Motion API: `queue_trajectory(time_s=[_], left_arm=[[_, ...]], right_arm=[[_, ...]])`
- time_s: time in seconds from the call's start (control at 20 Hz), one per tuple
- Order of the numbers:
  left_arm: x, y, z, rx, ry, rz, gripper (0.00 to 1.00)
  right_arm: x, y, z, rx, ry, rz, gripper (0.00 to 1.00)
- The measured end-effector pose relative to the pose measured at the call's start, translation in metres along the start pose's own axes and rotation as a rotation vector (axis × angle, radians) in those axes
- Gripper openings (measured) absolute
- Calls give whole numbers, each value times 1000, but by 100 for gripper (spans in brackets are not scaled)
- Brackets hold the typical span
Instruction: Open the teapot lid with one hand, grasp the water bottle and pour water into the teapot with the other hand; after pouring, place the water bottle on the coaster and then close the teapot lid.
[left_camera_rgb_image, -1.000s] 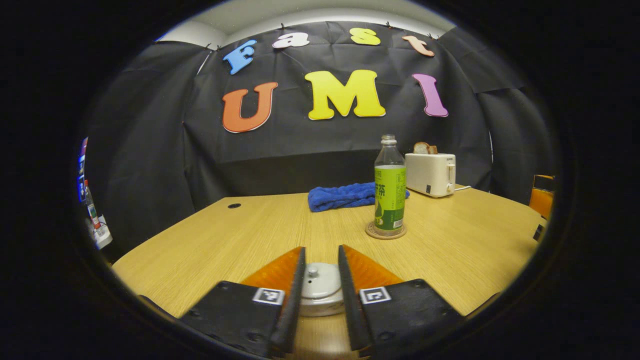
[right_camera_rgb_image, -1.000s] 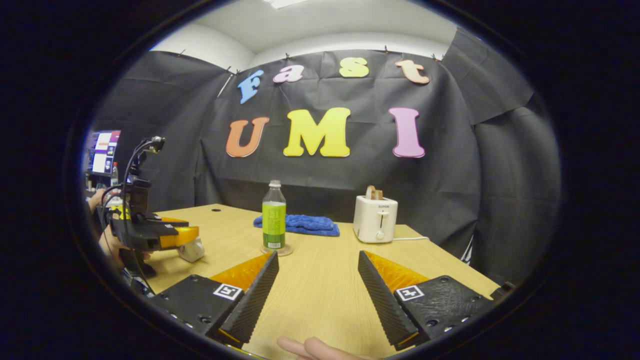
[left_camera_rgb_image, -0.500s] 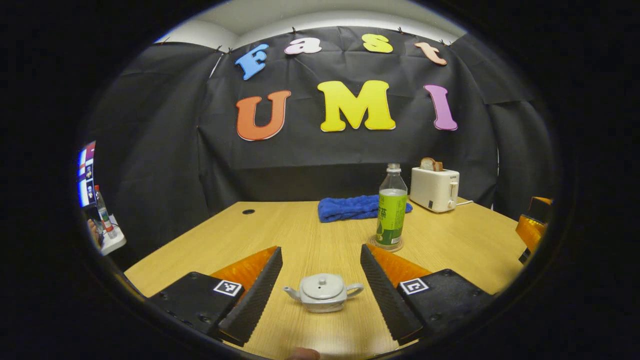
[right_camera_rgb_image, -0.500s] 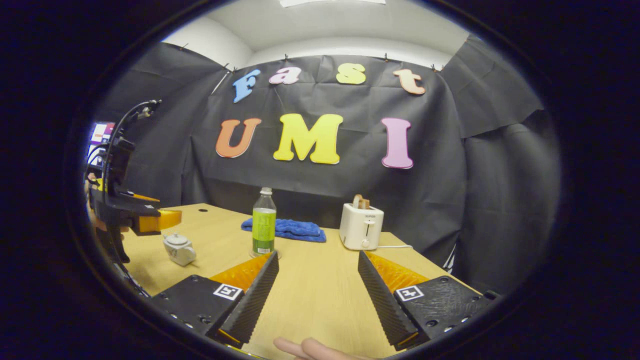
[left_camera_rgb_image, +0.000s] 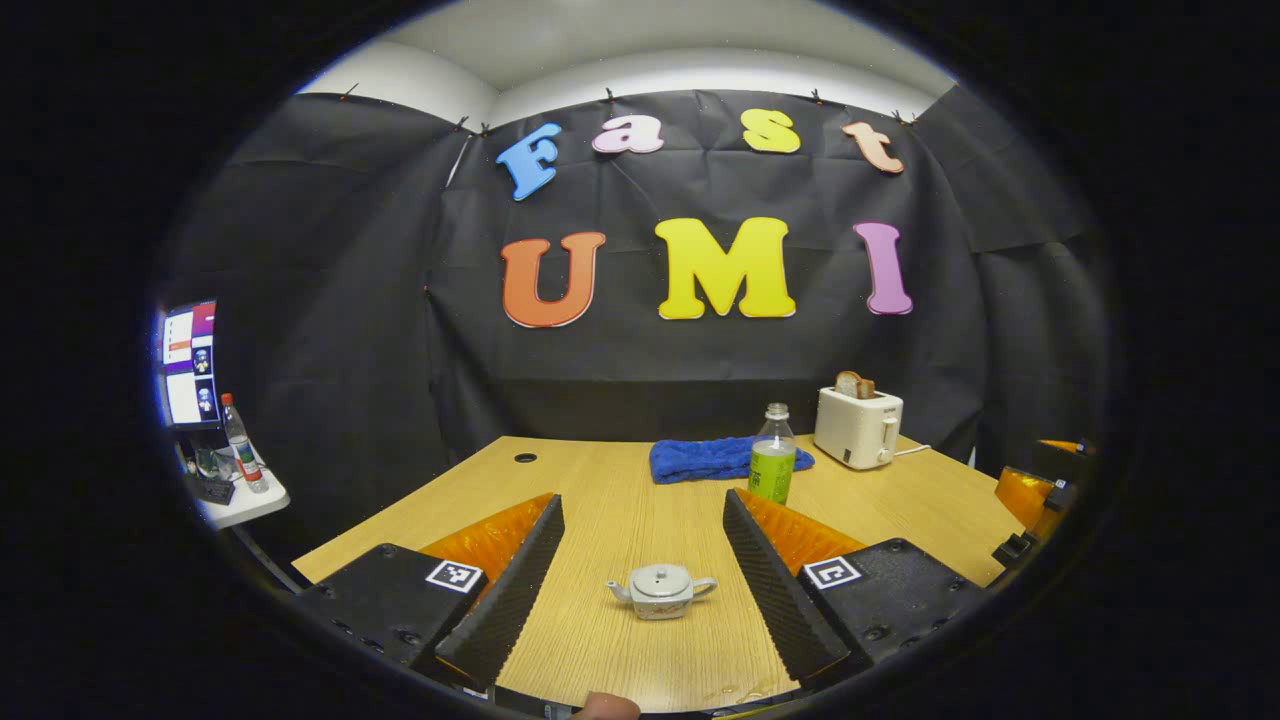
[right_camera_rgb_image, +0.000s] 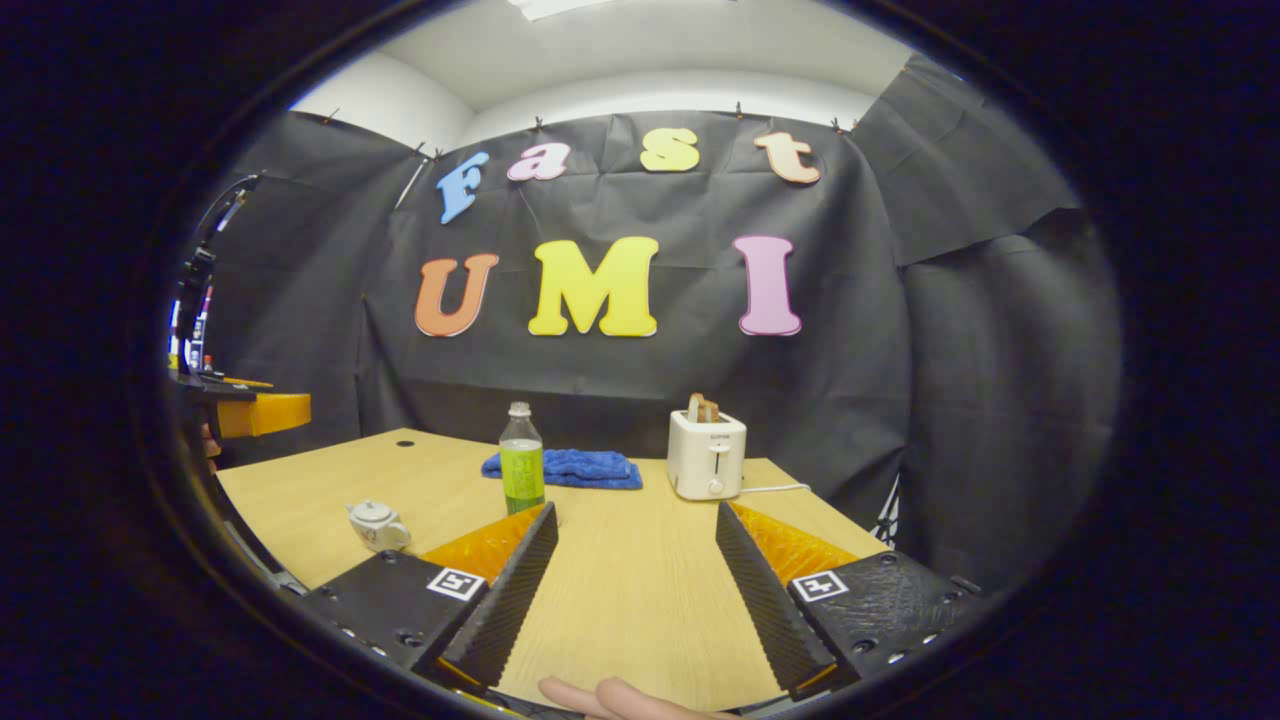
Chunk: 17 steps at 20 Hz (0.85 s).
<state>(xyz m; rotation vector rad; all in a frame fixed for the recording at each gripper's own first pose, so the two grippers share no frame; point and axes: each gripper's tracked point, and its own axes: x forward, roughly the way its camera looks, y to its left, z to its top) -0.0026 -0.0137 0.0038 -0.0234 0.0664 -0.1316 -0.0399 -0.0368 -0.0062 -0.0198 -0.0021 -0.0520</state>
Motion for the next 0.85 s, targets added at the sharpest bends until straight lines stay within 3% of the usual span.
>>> queue_trajectory(time_s=[0.15, 0.4, 0.85], left_arm=[[-12, 1, 7, 65, -29, 15, 100], [-22, -3, 22, 0, -105, 23, 99], [-17, -8, 14, 12, -91, 9, 99]], right_arm=[[-12, -13, 5, -15, 1, -40, 95], [-19, -10, 8, -2, -6, -12, 97], [-11, -10, -4, -4, 13, -5, 95]])
